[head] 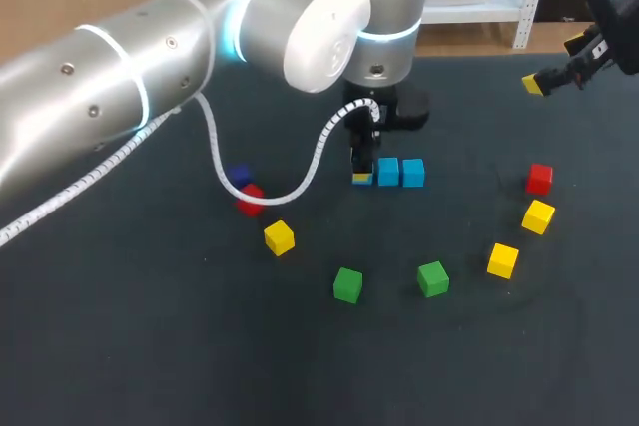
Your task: Place the blue cubes, place green cubes on the blue cubes, place the yellow cubes on the green cubes, then place the red cubes on the yellow cubes, and place purple cube on the red cubes.
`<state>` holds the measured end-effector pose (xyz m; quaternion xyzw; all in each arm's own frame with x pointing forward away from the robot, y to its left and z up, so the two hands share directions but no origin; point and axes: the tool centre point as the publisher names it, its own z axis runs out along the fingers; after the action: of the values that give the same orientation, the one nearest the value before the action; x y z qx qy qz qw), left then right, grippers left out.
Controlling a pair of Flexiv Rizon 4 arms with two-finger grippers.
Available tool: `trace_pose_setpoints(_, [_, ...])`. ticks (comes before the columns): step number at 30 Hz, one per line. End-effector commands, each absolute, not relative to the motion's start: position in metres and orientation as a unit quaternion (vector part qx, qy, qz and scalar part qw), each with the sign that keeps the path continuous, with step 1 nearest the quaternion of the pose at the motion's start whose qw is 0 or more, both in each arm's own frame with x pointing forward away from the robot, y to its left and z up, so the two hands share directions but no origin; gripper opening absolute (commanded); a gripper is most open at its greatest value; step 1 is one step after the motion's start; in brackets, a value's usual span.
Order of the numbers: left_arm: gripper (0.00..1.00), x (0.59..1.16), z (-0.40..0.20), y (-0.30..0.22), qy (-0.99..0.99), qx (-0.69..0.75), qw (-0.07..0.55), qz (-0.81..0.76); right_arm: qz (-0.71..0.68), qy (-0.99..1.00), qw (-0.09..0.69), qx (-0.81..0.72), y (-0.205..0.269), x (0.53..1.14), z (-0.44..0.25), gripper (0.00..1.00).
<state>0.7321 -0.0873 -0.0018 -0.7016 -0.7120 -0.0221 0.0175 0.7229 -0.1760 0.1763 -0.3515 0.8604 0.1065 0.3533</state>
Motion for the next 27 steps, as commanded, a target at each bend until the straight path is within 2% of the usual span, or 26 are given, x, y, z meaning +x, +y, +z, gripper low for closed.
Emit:
trace_pose_setpoints(1, [0.00, 0.7373, -0.0032, -0.0896, -0.712, -0.701, 0.025, -0.017, 0.107, 0.860, 0.353, -0.352, -0.1762, 0.7232, 0.1766, 1.00])
trace_pose_setpoints(16, [0.02, 0.7408, -0.0053, -0.0889, -0.719, -0.694, 0.024, 0.000, 0.107, 0.860, 0.353, -0.352, -0.1762, 0.7232, 0.1766, 1.00])
trace_pose_setpoints(18, [0.18, 0.7410, -0.0055, -0.0888, -0.719, -0.695, 0.024, 0.003, 0.107, 0.860, 0.353, -0.352, -0.1762, 0.7232, 0.1766, 1.00])
trace_pose_setpoints(19, [0.21, 0.7410, -0.0056, -0.0887, -0.719, -0.695, 0.024, 0.004, 0.107, 0.860, 0.353, -0.352, -0.1762, 0.7232, 0.1766, 1.00])
trace_pose_setpoints(21, [0.34, 0.7411, -0.0059, -0.0887, -0.718, -0.695, 0.024, 0.007, 0.107, 0.860, 0.353, -0.352, -0.1762, 0.7232, 0.1766, 1.00])
trace_pose_setpoints(22, [0.44, 0.7410, -0.0059, -0.0886, -0.718, -0.695, 0.023, 0.009, 0.107, 0.860, 0.353, -0.352, -0.1762, 0.7232, 0.1766, 1.00])
trace_pose_setpoints(23, [0.73, 0.7409, -0.0058, -0.0885, -0.718, -0.695, 0.023, 0.011, 0.107, 0.860, 0.353, -0.352, -0.1762, 0.7232, 0.1766, 1.00])
trace_pose_setpoints(25, [0.95, 0.7406, -0.0057, -0.0882, -0.717, -0.696, 0.024, 0.012, 0.107, 0.860, 0.353, -0.352, -0.1762, 0.7232, 0.1766, 1.00])
trace_pose_setpoints(26, [1.00, 0.7405, -0.0057, -0.0881, -0.717, -0.696, 0.024, 0.013, 0.107, 0.860, 0.353, -0.352, -0.1762, 0.7232, 0.1766, 1.00])
trace_pose_setpoints(27, [1.00, 0.7405, -0.0057, -0.0880, -0.717, -0.696, 0.024, 0.013, 0.107, 0.860, 0.353, -0.352, -0.1762, 0.7232, 0.1766, 1.00])
